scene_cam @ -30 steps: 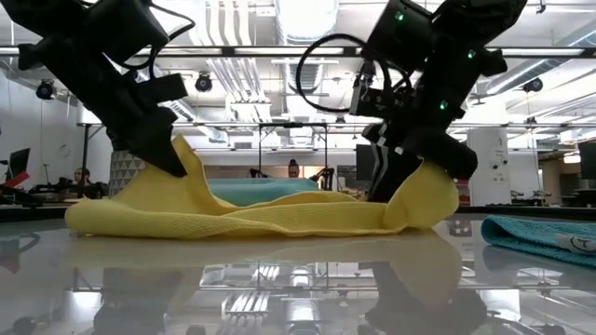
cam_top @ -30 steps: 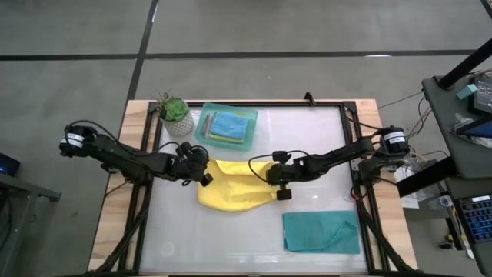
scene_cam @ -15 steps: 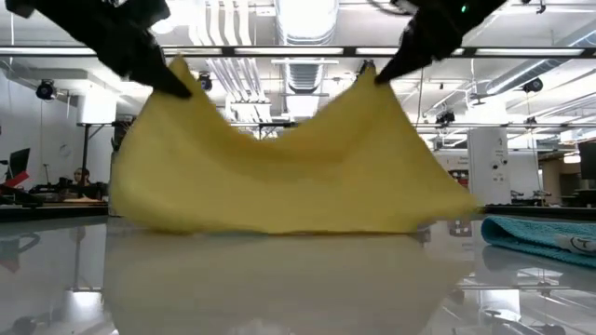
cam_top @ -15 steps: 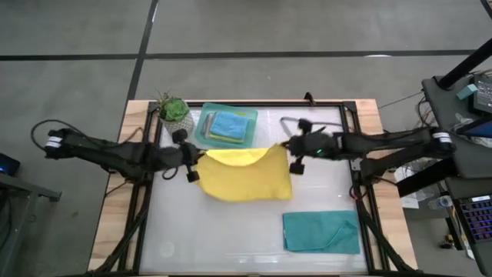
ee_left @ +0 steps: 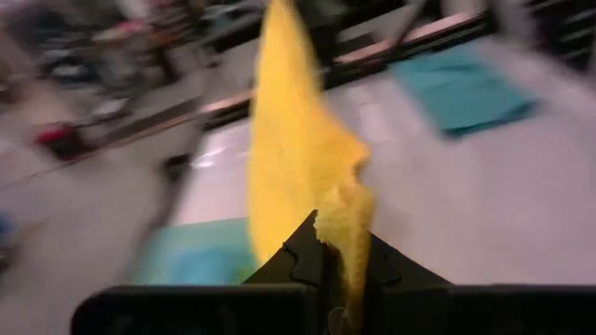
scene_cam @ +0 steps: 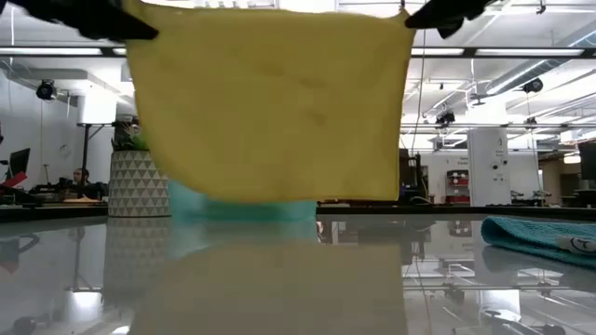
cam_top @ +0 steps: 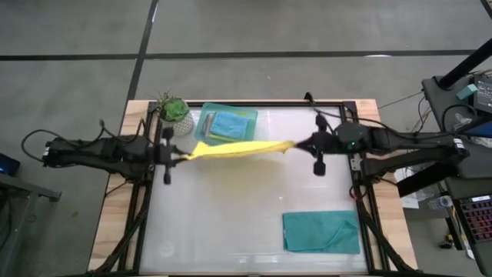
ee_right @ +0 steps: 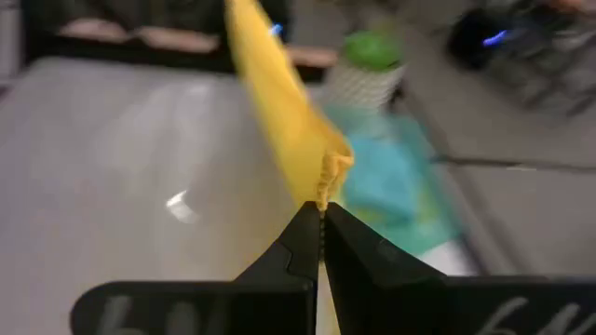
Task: Fold microfiber towels
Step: Fold the yellow microfiber towel
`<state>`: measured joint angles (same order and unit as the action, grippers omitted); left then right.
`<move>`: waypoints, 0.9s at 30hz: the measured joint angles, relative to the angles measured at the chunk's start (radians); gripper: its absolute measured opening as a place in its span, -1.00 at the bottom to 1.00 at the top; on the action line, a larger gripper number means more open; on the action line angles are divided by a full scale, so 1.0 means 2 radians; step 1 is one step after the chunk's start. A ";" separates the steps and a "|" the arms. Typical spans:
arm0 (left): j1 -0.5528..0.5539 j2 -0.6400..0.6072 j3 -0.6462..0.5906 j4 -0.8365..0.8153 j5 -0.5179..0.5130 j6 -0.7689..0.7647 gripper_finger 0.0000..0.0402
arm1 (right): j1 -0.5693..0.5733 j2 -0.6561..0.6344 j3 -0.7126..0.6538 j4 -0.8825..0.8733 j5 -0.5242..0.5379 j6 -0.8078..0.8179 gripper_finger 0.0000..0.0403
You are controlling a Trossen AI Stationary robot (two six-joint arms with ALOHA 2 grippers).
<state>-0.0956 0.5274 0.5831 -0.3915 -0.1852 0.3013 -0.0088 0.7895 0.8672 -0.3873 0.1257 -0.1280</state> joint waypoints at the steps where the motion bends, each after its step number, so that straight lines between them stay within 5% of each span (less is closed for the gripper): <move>1: -0.002 -0.001 -0.013 0.003 0.025 -0.008 -1.00 | 0.006 0.000 -0.003 -0.009 -0.012 0.012 -0.96; 11: -0.073 0.072 -0.136 0.144 0.077 -0.115 -1.00 | 0.093 0.069 -0.060 -0.031 -0.068 0.163 -0.96; 18: -0.115 0.176 -0.125 0.179 0.082 -0.277 -1.00 | 0.135 0.147 -0.071 0.006 -0.114 0.250 -0.96; 27: -0.160 0.298 -0.097 0.179 0.110 -0.355 -1.00 | 0.142 0.238 -0.070 0.054 -0.185 0.300 -0.96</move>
<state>-0.4164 1.1239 0.3893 -0.0338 0.0357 -0.4096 0.2752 1.2652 0.7262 -0.2789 -0.2436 0.4714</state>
